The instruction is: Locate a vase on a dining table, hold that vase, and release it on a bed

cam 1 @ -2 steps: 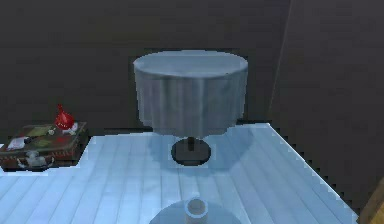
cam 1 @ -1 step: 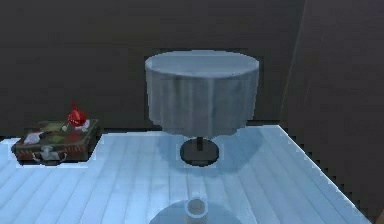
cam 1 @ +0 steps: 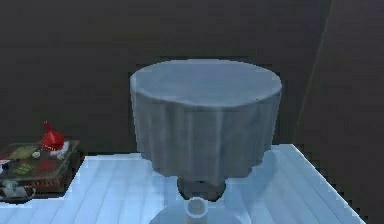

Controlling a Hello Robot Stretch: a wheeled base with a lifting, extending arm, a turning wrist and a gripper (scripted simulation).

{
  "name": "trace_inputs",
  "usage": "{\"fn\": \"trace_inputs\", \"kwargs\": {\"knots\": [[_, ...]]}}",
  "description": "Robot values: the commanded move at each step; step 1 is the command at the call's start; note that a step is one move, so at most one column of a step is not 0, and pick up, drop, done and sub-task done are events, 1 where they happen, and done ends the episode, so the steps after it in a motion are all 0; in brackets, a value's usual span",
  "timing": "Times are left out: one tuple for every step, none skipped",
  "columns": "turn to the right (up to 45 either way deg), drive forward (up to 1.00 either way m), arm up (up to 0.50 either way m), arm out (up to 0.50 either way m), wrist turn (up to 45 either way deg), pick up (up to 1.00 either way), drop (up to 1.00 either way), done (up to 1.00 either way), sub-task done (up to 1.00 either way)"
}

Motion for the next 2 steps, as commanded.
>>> {"fn": "trace_inputs", "kwargs": {"knots": [[-45.0,0.00,0.00,0.00,0.0,0.00,0.00,0.00,0.00],[-3.0,0.00,0.00,0.00,0.0,0.00,0.00,0.00,0.00]]}}
